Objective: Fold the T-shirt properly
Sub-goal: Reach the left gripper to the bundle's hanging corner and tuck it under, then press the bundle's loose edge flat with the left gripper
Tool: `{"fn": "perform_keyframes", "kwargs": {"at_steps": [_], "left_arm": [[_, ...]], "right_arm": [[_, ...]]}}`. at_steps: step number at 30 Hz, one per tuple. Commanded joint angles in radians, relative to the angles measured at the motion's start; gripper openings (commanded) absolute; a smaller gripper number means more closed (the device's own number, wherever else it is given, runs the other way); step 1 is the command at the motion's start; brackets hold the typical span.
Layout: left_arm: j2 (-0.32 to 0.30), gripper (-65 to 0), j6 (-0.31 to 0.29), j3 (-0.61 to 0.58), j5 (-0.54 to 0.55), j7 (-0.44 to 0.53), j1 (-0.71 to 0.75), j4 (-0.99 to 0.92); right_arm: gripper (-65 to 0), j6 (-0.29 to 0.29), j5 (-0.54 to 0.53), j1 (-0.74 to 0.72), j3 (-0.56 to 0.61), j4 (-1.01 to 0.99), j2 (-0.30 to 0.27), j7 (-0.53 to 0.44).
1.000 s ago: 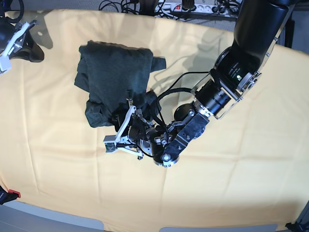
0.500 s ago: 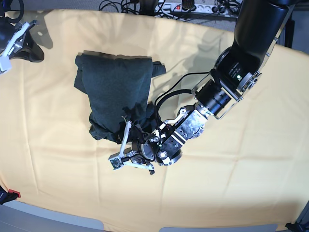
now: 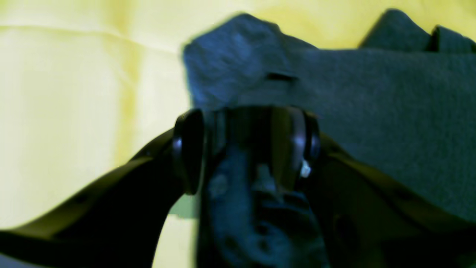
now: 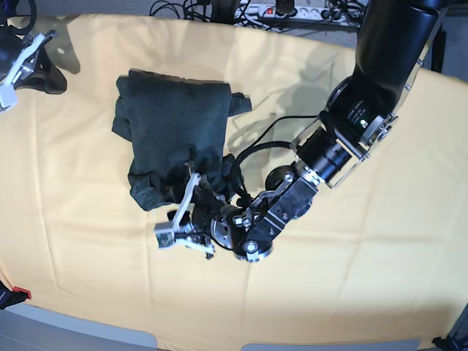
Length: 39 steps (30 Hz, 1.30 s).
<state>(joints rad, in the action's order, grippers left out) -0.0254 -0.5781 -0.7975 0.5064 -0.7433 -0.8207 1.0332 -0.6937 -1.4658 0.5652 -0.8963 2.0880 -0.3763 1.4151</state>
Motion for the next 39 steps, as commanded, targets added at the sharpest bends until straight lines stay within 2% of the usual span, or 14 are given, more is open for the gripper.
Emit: {"fn": "perform_keyframes", "kwargs": {"at_steps": [1, 3, 5, 7, 8, 10, 13, 14, 16, 17, 19, 24, 32, 39], "left_arm": [[0.006, -34.0, 0.090, 0.009, -0.051, 0.029, -0.045, 0.012], [0.006, -34.0, 0.271, 0.011, -0.138, 0.050, -0.050, 0.012], [0.006, -34.0, 0.396, 0.019, -0.179, 0.063, -0.050, 0.012], [0.006, -34.0, 0.453, 0.022, -0.220, 0.050, -0.050, 0.012], [0.006, -34.0, 0.456, 0.022, -0.236, 0.032, -0.050, 0.012], [0.004, -34.0, 0.406, 0.022, -0.241, -0.024, -0.051, 0.012], [-0.015, -34.4, 0.221, 0.022, -0.181, -0.120, -0.059, 0.012], [-0.031, -39.0, 0.146, 0.022, -0.121, -0.142, -0.065, 0.013], [-0.071, -62.0, -0.009, 0.022, 0.014, -0.161, -0.076, 0.014], [-0.092, -65.0, -0.056, 0.022, 0.075, -0.159, -0.080, 0.014], [-0.128, -65.0, -0.108, 0.022, 0.201, -0.183, -0.084, 0.016], [-0.179, -65.0, -0.120, 0.022, 0.472, -0.375, -0.079, 0.016], [-0.188, -65.0, -0.120, 0.021, 0.715, -0.615, -0.069, 0.016], [-0.188, -65.0, -0.120, 0.018, 0.764, -0.653, -0.050, 0.016]], "right_arm": [[-65.0, -0.004, -0.018, 0.003, -0.010, 0.014, -0.018, -0.019], [-65.0, -0.004, -0.018, 0.003, -0.010, 0.014, -0.018, -0.019], [-65.0, -0.004, -0.018, 0.003, -0.010, 0.014, -0.018, -0.019], [-65.0, -0.004, -0.018, 0.003, -0.010, 0.014, -0.018, -0.019], [-65.0, -0.004, -0.018, 0.003, -0.010, 0.014, -0.018, -0.019], [-65.0, -0.004, -0.018, 0.003, -0.010, 0.014, -0.018, -0.019], [-65.0, -0.004, -0.018, 0.003, -0.010, 0.014, -0.018, -0.019], [-65.0, -0.004, -0.018, 0.002, -0.010, 0.014, -0.018, -0.019], [-65.0, -0.004, -0.018, 0.003, -0.010, 0.014, -0.020, -0.019], [-65.0, -0.004, -0.018, 0.002, -0.010, 0.014, -0.020, -0.019], [-65.0, -0.004, -0.018, 0.002, -0.010, 0.014, -0.020, -0.019], [-65.0, -0.004, -0.018, 0.003, -0.010, 0.014, -0.020, -0.019], [-65.0, -0.004, -0.018, 0.000, -0.010, 0.014, -0.020, -0.019], [-65.0, -0.004, -0.018, 0.000, -0.010, 0.014, -0.020, -0.019]]}}
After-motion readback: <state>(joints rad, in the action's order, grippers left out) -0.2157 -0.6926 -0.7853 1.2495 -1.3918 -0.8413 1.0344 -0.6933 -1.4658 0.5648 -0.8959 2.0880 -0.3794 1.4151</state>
